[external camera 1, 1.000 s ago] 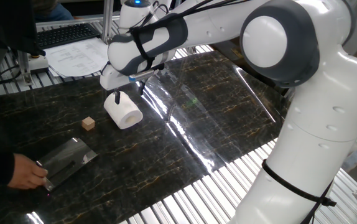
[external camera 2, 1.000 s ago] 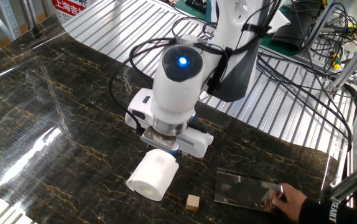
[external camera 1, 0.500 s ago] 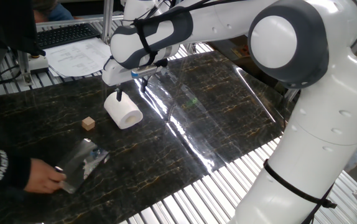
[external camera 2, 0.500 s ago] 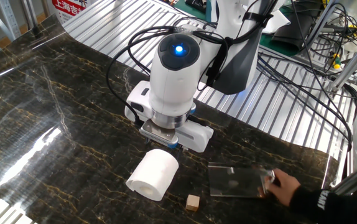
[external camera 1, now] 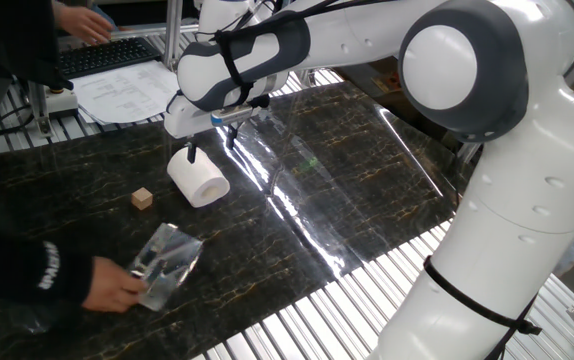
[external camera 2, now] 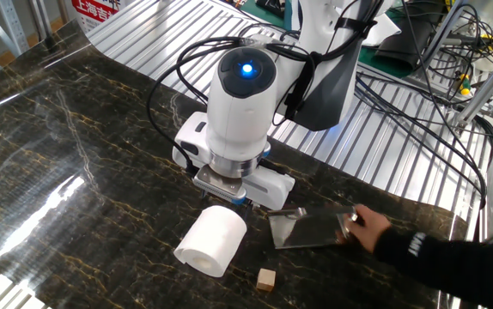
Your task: Take the roll of paper down from the shelf
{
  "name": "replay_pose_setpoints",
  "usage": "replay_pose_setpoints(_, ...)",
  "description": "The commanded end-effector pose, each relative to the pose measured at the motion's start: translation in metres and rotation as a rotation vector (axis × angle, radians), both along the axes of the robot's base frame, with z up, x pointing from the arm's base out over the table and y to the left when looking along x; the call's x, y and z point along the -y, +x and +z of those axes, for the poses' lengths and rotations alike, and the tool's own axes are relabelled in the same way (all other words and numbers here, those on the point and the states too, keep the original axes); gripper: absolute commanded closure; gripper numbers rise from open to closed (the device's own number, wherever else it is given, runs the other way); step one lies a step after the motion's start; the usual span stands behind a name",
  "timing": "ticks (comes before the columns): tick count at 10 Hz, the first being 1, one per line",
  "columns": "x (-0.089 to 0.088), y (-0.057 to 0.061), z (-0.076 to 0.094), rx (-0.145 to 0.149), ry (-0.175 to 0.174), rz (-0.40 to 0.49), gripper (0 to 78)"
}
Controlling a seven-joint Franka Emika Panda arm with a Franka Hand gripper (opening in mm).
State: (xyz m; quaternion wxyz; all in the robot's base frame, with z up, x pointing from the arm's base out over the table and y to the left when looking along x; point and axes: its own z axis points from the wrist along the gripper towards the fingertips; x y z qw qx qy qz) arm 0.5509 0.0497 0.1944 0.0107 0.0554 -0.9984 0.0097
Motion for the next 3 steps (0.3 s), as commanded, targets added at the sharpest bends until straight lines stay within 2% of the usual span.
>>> replay_pose_setpoints(1,0.0054,-0.0061,0.0194,0.009,0.031,0.022,0.1)
replay_pose_setpoints(3,0.0057,-0.0065,0.0202,0.008,0.030,0.023,0.1)
